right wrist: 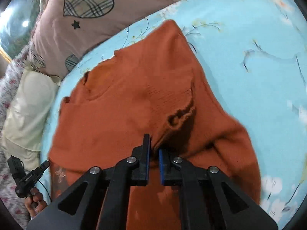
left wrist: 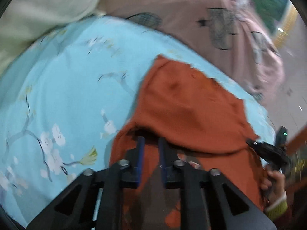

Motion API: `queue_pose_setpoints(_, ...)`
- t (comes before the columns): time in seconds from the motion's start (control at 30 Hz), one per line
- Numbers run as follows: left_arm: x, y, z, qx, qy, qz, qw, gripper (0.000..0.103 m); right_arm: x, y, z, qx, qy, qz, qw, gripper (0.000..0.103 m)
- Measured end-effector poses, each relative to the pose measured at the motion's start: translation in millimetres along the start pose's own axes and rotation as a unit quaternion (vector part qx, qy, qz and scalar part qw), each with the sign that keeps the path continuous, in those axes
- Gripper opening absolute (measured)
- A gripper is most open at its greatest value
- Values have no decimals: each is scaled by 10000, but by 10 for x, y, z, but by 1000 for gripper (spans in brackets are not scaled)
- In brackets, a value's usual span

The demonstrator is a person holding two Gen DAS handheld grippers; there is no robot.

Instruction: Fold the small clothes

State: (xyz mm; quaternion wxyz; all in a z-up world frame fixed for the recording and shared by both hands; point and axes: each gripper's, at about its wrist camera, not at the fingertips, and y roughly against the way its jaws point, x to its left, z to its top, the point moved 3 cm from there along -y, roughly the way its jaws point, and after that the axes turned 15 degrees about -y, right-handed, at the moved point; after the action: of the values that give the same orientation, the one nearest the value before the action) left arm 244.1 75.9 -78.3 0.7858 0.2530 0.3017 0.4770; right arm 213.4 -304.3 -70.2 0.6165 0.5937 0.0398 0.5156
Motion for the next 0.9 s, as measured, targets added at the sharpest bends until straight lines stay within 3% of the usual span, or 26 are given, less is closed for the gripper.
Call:
queue_pose_setpoints(0.03,-9,59,97,-88,-92,-21,9999,42,-19,68,-2,-99,-6,32,9999,14)
queue_pose_setpoints(0.1,6,-8,364,-83,-278,-15,9996,60,-3,123,11,-175,27,9,9998,17)
queue_pose_setpoints(0.13,2,-105,471,-1,-392,-73,9992,64,-3,128,16,-188,31,23,9998,18)
queue_pose_setpoints(0.23,10,-621,893,340,-835,110,9959,66,26,61,22,-144,52,2,9999,18)
queue_pose_setpoints(0.37,125,-1290,1236,916,-1010,69,9906,66,17,6,41,-129,-92,84,9998,18)
queue_pose_setpoints(0.4,153,-1464,1284,1053,-1064,188,9886,62,6,-4,49,-122,-147,112,9998,18)
queue_pose_setpoints(0.47,176,-1670,1267,1233,-1142,287,9854,35,12,-21,44,-111,-152,125,9997,18)
queue_pose_setpoints(0.5,181,-1731,1261,1266,-1152,225,9850,16,20,-30,42,-104,-135,126,9998,18)
queue_pose_setpoints(0.53,165,-1724,1259,1133,-1214,328,9856,10,34,-38,46,-103,-118,129,9998,18)
queue_pose_setpoints(0.63,209,-1492,1298,573,-1123,837,9885,9,132,-7,69,-169,70,170,9997,14)
queue_pose_setpoints(0.67,286,-1392,1304,361,-908,751,9924,9,178,51,86,-327,172,246,9990,9)
queue_pose_setpoints(0.77,426,-1408,1248,349,-766,829,9930,9,287,145,134,-653,373,355,9965,9)
queue_pose_setpoints(0.8,463,-1450,1217,405,-733,877,9926,9,280,92,145,-607,380,218,9972,9)
queue_pose_setpoints(0.9,736,-1391,1201,262,80,690,9972,12,151,-171,132,-153,229,-232,9993,9)
